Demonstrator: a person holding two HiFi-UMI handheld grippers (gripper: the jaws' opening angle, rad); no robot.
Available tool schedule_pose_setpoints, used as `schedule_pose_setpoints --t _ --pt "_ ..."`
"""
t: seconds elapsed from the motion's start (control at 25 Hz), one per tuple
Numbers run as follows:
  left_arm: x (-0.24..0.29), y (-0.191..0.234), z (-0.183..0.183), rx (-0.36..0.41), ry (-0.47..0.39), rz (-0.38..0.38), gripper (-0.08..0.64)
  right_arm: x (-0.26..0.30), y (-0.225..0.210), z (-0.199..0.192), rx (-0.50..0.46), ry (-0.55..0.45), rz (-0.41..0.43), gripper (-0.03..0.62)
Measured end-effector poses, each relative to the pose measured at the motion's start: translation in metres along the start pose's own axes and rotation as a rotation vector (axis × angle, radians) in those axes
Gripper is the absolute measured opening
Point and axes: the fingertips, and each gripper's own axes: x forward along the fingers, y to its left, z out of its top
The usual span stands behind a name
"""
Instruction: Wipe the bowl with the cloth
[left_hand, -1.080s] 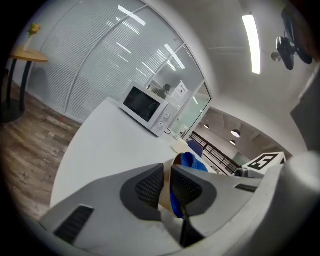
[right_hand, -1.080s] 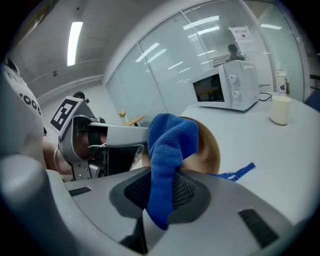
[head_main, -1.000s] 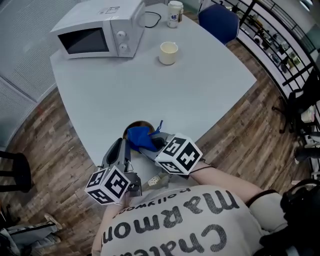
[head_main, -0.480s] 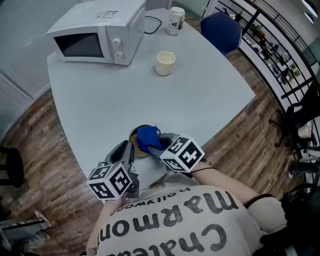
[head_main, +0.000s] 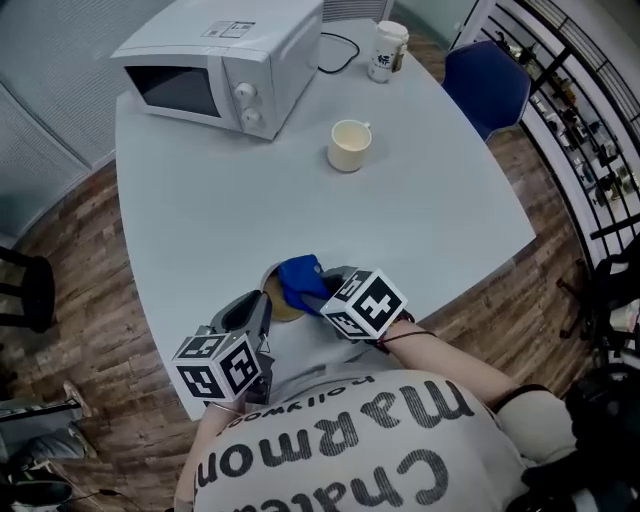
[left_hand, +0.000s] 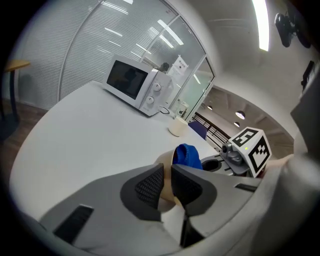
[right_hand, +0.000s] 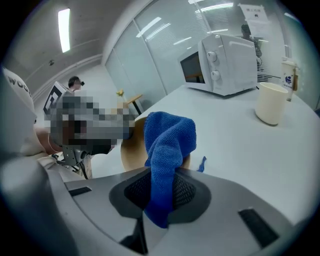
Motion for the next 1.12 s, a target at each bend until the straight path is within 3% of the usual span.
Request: schedule_pose_setpoints --t 0.36,0.64,0.84,1.12 --pt "0.005 -0.001 -0.003 0.023 0.028 0.091 0.041 -0.003 -0.023 0.014 -0.093 0.005 0.025 0.063" --pt "0.002 0.0 -0.007 -0.038 -0.017 0.171 0.04 -0.026 -0.053 0.037 -0.101 -0.121 -0.057 0.063" --pt "-0.002 0.01 -0.001 -0.228 -0.121 0.199 0.037 -0.057 -0.071 0.051 -0.01 -0.268 -0.049 0.063" --pt "0.008 0.017 -0.022 -0.64 -0.198 0.135 0.038 -0.085 -0.086 0.025 0.123 -0.322 0.0 0.063"
